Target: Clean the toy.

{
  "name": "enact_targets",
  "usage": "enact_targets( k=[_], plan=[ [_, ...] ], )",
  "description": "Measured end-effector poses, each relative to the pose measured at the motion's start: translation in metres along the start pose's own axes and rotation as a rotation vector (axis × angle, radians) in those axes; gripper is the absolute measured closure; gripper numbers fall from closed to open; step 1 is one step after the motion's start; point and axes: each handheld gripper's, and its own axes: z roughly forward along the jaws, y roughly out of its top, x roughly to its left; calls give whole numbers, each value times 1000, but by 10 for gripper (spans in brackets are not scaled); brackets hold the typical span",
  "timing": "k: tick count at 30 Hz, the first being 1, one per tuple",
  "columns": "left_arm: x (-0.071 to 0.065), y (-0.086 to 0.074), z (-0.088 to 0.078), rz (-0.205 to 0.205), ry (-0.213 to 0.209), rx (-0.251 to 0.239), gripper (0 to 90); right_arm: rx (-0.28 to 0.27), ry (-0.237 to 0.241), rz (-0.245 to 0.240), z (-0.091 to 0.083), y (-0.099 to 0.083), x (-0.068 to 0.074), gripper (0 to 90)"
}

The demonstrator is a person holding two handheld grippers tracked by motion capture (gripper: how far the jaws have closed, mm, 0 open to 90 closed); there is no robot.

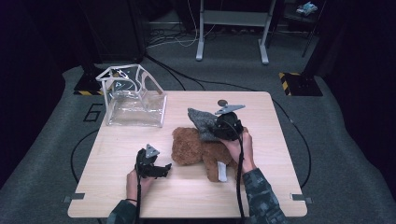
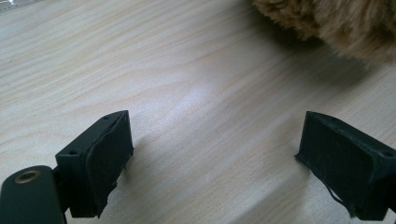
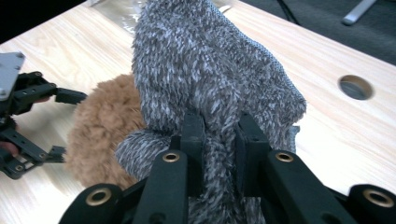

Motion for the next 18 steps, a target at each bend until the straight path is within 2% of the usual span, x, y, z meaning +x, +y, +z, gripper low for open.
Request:
enact_targets(
  k=[5, 9, 14, 18],
  plan=[
    [0, 0, 0, -3, -1, -1, 95, 12, 38, -5, 13, 4, 8, 766],
    [0, 0, 0, -3, -2, -1, 96, 16, 47, -21, 24, 10, 16, 765],
    [0, 0, 0, -4, -2, 0, 96, 22, 53, -12, 39, 14, 18, 763],
    [1, 0, -1, -3, 7, 6, 96, 27, 74, -8, 44, 14, 20, 764]
  ],
)
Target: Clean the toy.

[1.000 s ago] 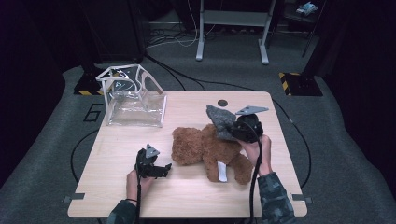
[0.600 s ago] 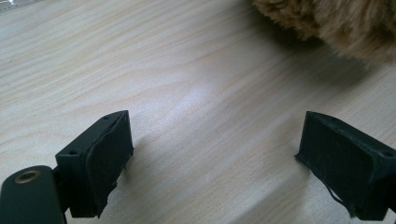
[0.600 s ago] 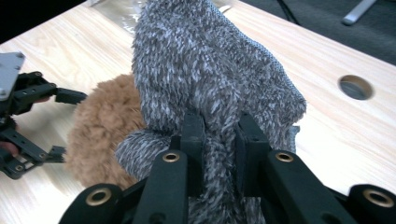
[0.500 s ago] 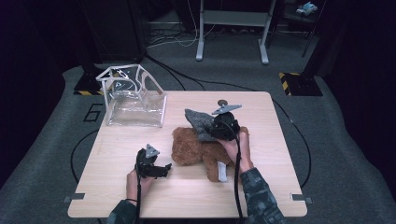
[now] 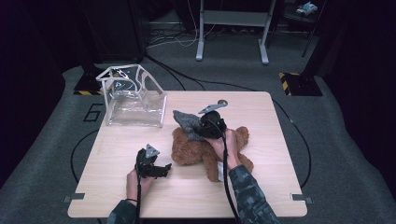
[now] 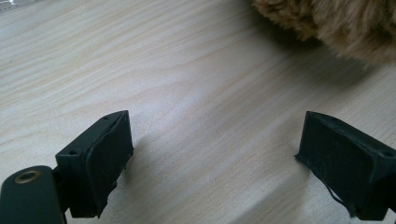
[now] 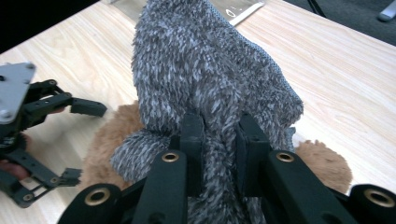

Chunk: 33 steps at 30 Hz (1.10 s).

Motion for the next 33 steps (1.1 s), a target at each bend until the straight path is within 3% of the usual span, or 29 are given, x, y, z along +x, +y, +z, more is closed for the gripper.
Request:
enact_targets(
  k=[2, 11, 15, 19, 25, 33],
  plan=[
    [0, 0, 0, -22, 10, 4, 96, -7, 12, -4, -2, -1, 3, 764],
    [0, 0, 0, -22, 13, 2, 97, 2, 59, -54, -8, -12, 20, 764],
    [1, 0, 0, -16, 16, 1, 97, -4, 90, -30, -13, -21, 24, 764],
    [1, 0, 0, -15, 13, 5, 97, -13, 120, -45, -17, -29, 27, 764],
    [1, 0, 0, -13, 15, 3, 97, 11, 173, -55, -19, -42, 36, 765],
    [1, 0, 0, -13, 15, 3, 97, 65, 226, -58, -7, -58, 41, 767]
  ],
)
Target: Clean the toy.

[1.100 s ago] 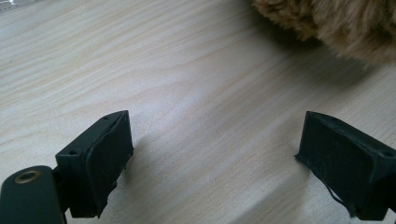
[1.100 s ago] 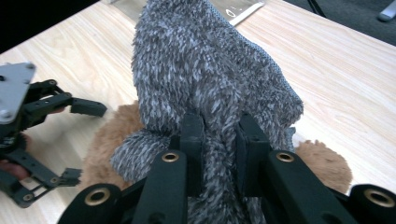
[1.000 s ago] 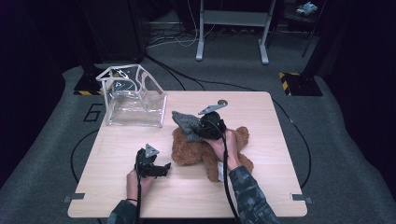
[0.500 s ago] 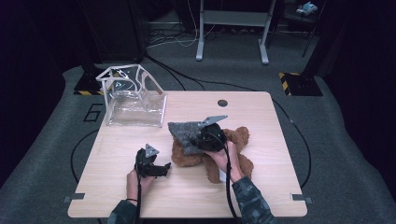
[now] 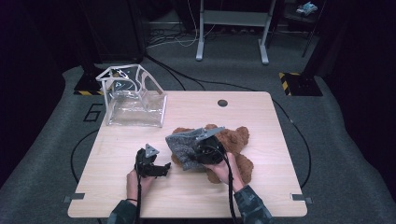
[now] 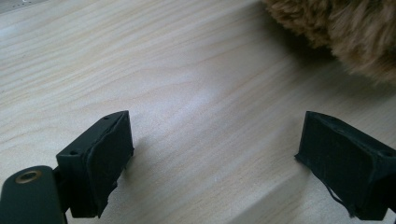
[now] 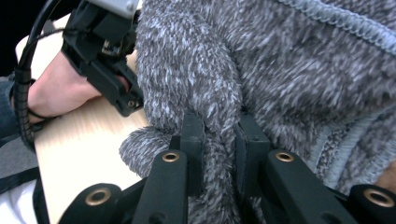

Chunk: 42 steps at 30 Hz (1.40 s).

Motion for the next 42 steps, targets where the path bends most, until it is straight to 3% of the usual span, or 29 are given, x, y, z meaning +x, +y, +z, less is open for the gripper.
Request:
enact_targets(
  k=[8, 10, 14, 19, 21, 23, 26, 30, 37, 42],
  plan=[
    [0, 0, 0, -4, 1, -3, 97, 91, 44, 2, 13, -12, 3, 769],
    [0, 0, 0, -4, 1, -3, 97, 130, 56, -17, 19, -15, 3, 768],
    [0, 0, 0, -4, 1, -3, 97, 142, 66, -18, 18, -18, 4, 768],
    [0, 0, 0, -4, 1, -3, 97, 39, 86, 11, -10, -6, 3, 770],
    [0, 0, 0, -3, 2, -4, 97, -4, 71, 5, -22, 1, 0, 770],
    [0, 0, 0, -3, 2, -3, 97, -63, 37, -8, -36, 11, -3, 770],
    [0, 0, 0, 0, 1, 0, 97, -131, -20, 9, -51, 25, -11, 770],
    [0, 0, 0, 0, 1, 0, 97, -183, -81, 39, -57, 40, -23, 770],
    [-1, 0, 0, -7, -3, 0, 97, -167, -143, 84, -43, 58, -43, 768],
    [0, 0, 0, -6, -4, 1, 97, -121, -163, 120, -24, 64, -55, 762]
  ],
)
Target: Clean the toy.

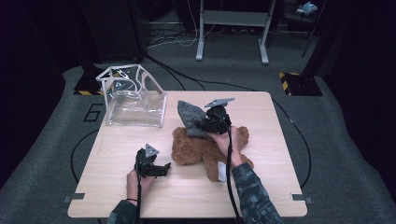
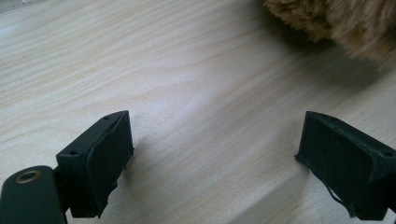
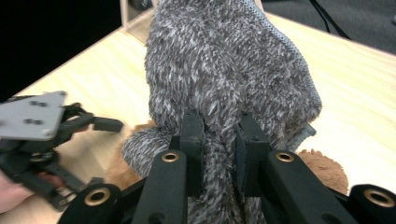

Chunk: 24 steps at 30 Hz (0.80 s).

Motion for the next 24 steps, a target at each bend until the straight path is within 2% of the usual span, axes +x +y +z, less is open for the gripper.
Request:
enact_targets(
  k=[3, 5, 6, 8, 12, 13, 14, 16, 24],
  plan=[
    [0, 0, 0, 0, 0, 0, 97, 19, -9, 23, 12, 1, -3, 761],
    [0, 0, 0, -7, 1, -3, 97, 37, -15, 19, 20, 2, -3, 760],
    [0, 0, 0, -7, 1, -2, 97, 60, -11, 33, 23, 2, -1, 760],
    [0, 0, 0, -6, 1, -3, 97, 65, -5, 2, 27, 2, 0, 761],
    [0, 0, 0, -2, 0, 2, 97, 76, 16, -11, 24, 0, 4, 762],
    [0, 0, 0, -2, 0, 0, 97, 81, 24, 5, 22, 0, 7, 762],
    [0, 0, 0, -3, 0, 1, 97, 70, 32, -23, 21, -1, 8, 762],
    [0, 0, 0, -3, 0, 1, 97, 73, 47, -42, 17, -4, 13, 762],
    [0, 0, 0, -1, 0, 0, 97, 89, 94, -95, 13, -22, 36, 762]
  ],
)
